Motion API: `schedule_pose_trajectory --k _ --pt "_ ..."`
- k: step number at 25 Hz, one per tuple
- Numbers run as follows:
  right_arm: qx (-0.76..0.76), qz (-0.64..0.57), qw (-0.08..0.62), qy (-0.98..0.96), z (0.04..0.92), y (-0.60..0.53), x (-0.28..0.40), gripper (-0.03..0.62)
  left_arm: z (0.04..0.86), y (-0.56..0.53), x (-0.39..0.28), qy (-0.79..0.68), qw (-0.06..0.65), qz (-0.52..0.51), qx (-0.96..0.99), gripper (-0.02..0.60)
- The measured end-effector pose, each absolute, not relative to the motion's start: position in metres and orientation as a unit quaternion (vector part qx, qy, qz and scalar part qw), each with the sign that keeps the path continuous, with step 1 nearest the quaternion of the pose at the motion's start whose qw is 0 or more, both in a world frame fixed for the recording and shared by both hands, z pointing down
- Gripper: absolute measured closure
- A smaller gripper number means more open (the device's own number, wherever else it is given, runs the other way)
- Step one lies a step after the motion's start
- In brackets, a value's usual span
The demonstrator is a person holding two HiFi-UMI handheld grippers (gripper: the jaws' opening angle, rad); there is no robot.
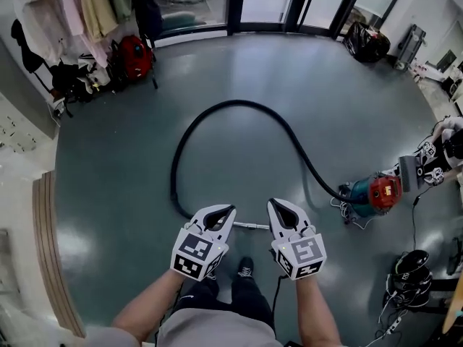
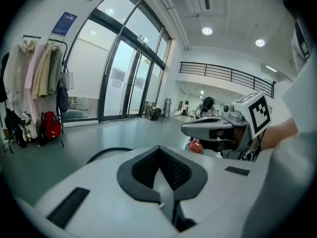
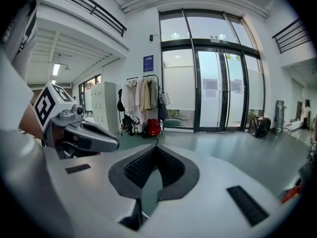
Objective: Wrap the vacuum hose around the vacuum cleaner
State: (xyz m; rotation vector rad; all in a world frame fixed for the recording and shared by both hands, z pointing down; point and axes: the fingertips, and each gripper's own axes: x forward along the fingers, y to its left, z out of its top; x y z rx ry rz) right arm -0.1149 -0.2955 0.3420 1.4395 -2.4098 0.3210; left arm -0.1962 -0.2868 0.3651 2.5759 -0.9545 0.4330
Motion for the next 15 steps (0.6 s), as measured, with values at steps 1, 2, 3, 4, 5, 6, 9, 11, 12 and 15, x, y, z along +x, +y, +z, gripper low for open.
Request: schedule_pose_trajectory --k 1,2,3,4,5,6,9,11,12,15 --pt "0.496 0.115 0.155 -0.846 0.345 -0.298 -0.110 0.592 0.369 -0.289 -0.190 -0.342 0.180 0.158 0.909 0.577" --pt "0.489 0.117 0.154 -0.851 0.348 -0.300 -0.105 0.592 0.372 -0.291 -0.184 -0.346 0.180 0.162 0.907 0.577" --pt "0.482 0.118 0.155 -0.854 0.351 -0.302 -0.101 0.592 0.374 -0.293 -0.179 -0.349 0.182 0.165 0.904 0.577" --pt "0.474 0.119 0.158 -0.858 0.353 -0.305 -0.098 0.592 0.375 -0.295 -0.174 -0.352 0.183 0.167 0.902 0.577" --pt "0.467 0.119 0.162 -0.861 0.357 -0.308 -0.094 0.592 0.377 -0.299 -0.171 -0.356 0.184 0.170 0.900 0.577" --pt "0.461 0.119 0.164 -0.864 0.360 -0.311 -0.091 0.592 0.379 -0.302 -0.167 -0.360 0.185 0.173 0.898 0.577" --pt "0.440 0.123 0.152 -0.877 0.375 -0.323 -0.078 0.592 0.393 -0.316 -0.155 -0.372 0.184 0.182 0.891 0.577" --pt "0.425 0.128 0.142 -0.885 0.388 -0.332 -0.074 0.592 0.407 -0.325 -0.150 -0.375 0.182 0.190 0.889 0.577" --pt "0.420 0.128 0.143 -0.887 0.396 -0.337 -0.073 0.592 0.416 -0.328 -0.149 -0.375 0.182 0.195 0.888 0.577" --pt "0.412 0.123 0.152 -0.890 0.429 -0.345 -0.075 0.592 0.454 -0.336 -0.151 -0.370 0.185 0.220 0.883 0.577"
